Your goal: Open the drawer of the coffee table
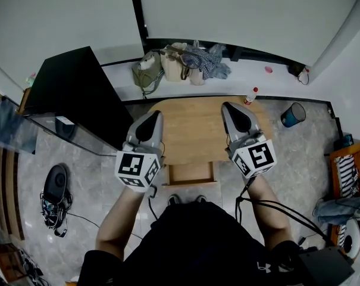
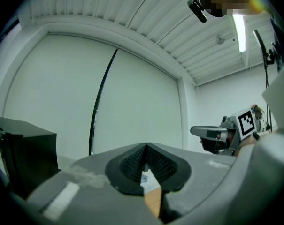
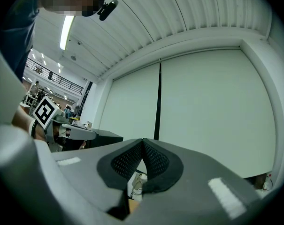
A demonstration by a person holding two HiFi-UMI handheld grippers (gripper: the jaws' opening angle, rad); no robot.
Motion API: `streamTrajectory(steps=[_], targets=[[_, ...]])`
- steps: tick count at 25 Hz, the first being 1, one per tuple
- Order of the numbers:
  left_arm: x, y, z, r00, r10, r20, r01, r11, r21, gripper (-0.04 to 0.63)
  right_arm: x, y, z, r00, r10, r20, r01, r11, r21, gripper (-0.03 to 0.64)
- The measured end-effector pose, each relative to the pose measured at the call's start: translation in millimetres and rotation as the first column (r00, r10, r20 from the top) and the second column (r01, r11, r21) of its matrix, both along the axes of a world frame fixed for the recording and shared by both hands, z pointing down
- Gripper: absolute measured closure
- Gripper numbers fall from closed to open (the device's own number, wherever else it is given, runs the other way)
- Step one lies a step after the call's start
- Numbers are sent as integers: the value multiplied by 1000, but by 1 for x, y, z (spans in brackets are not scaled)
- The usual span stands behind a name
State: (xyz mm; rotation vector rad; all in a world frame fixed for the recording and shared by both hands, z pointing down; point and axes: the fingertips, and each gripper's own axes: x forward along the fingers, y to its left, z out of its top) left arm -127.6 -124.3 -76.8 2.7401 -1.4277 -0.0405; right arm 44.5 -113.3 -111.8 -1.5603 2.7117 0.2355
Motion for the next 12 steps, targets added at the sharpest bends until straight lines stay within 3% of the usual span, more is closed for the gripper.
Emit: streamTrajectory(steps=[12], targets=[[-6,4,6,1000,-4,-5,4,1000,-14,594,-2,4,4,1000,17,13,-16,1000,-7,617]])
